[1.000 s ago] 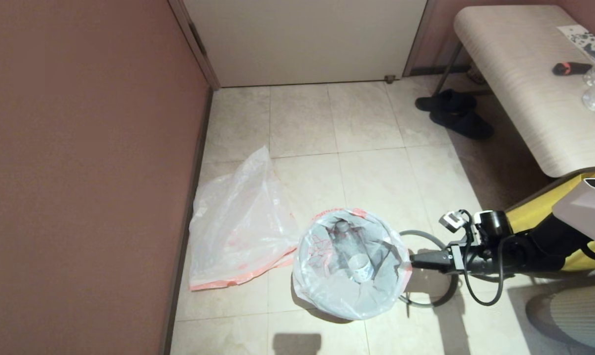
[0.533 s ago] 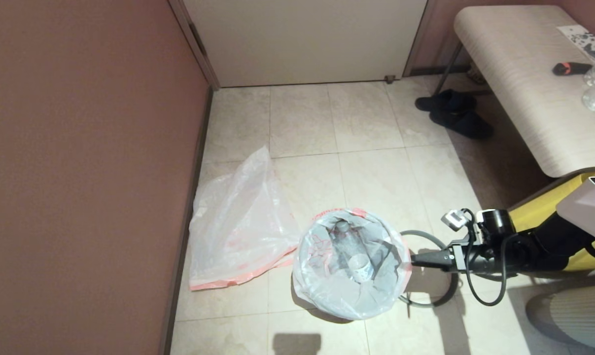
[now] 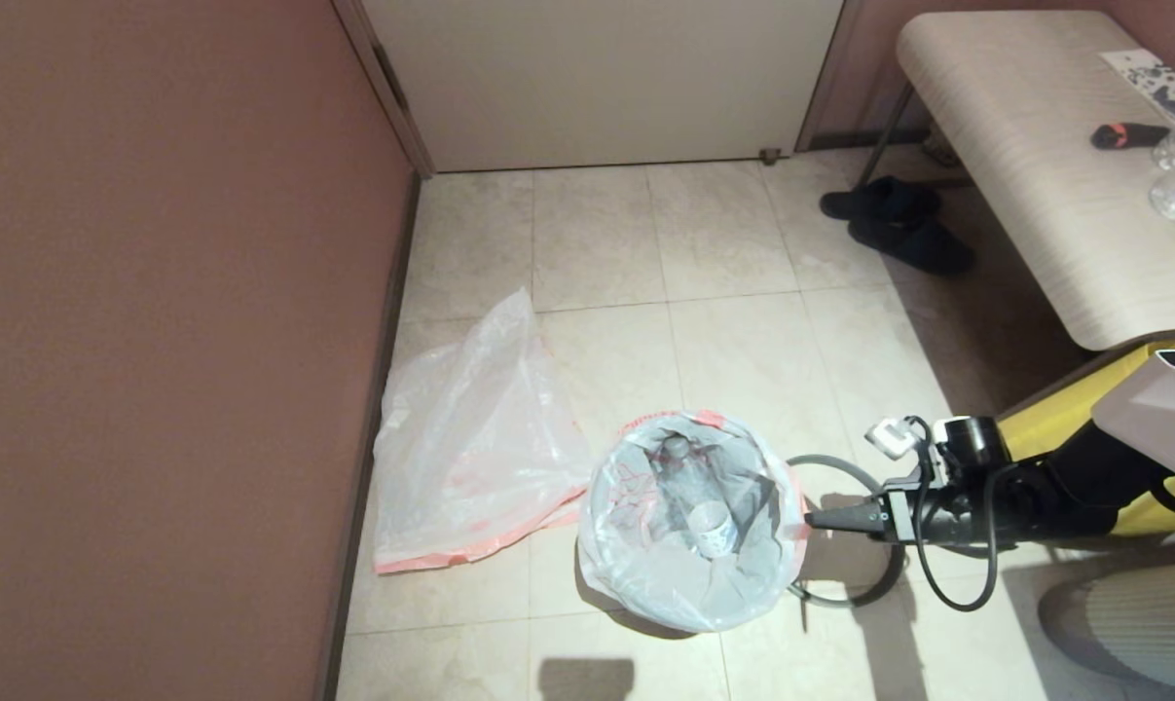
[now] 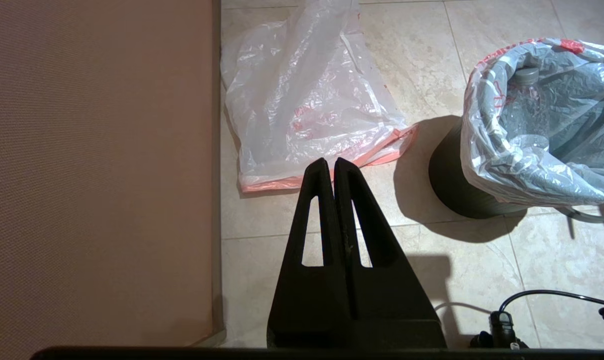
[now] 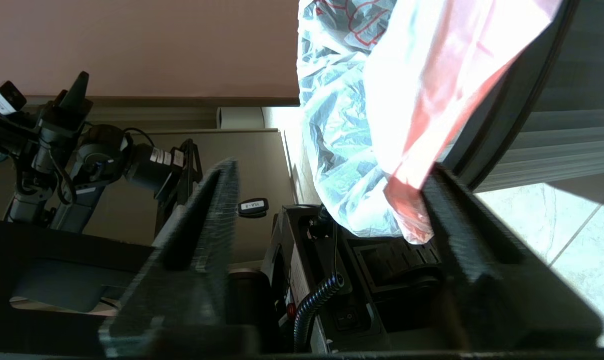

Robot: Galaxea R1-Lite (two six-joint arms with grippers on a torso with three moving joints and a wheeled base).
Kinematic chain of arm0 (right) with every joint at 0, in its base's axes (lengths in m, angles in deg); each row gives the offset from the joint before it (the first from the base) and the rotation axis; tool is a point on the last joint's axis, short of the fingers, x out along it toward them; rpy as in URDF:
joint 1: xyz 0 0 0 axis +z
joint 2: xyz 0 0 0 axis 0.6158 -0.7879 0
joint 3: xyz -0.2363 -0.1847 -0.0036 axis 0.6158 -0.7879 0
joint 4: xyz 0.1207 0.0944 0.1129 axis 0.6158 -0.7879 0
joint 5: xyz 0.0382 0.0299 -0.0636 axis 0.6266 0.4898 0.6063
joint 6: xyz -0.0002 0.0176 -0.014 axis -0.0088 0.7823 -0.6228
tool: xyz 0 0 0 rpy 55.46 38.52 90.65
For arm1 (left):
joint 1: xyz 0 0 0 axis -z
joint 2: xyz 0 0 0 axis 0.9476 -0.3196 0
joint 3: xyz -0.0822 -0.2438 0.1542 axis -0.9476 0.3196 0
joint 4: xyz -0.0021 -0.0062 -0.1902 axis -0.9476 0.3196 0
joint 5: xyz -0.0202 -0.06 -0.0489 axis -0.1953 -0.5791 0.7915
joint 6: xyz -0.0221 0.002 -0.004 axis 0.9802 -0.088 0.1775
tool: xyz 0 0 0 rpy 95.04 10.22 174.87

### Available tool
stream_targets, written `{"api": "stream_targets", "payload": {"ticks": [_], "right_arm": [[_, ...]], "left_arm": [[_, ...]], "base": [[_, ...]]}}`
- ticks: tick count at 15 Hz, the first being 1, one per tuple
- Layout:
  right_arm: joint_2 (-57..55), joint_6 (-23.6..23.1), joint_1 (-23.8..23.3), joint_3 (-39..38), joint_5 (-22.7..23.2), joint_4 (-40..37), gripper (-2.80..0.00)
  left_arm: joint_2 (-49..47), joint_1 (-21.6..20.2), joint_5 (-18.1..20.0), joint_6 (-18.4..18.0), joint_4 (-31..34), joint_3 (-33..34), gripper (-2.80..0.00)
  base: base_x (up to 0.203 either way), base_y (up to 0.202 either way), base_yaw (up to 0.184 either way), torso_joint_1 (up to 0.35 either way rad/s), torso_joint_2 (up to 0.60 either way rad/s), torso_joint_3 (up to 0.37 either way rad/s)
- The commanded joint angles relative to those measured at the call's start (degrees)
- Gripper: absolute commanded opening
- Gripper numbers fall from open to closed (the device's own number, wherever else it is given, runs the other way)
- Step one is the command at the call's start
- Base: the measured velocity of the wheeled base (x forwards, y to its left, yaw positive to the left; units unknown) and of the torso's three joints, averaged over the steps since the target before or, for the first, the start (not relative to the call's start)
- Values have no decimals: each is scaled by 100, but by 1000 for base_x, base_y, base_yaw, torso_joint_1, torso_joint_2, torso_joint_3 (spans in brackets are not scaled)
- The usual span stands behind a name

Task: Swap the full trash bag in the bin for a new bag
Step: Place the trash bag on the floor

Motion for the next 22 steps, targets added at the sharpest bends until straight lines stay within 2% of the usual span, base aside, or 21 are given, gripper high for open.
{"api": "stream_targets", "payload": {"ticks": [1,12,19,22], "right_arm": [[-11,1,45,2,-4,9,-280],[134,20,97,-9,-171,-90,-280],[1094,103,6,-49,-72,-1164,-280],[1230,100,97,-53,-12,-1309,-280]], "left_arm": [[-2,-1,-1,2,0,7,-280],[-6,-1,-1,2,0,-1,-280],[-6,-1,-1,2,0,0,-280],[-6,-1,-1,2,0,-1,-280]], "base": [[0,0,0,0,0,0],[0,0,0,0,0,0],[0,0,0,0,0,0],[0,0,0,0,0,0]]}}
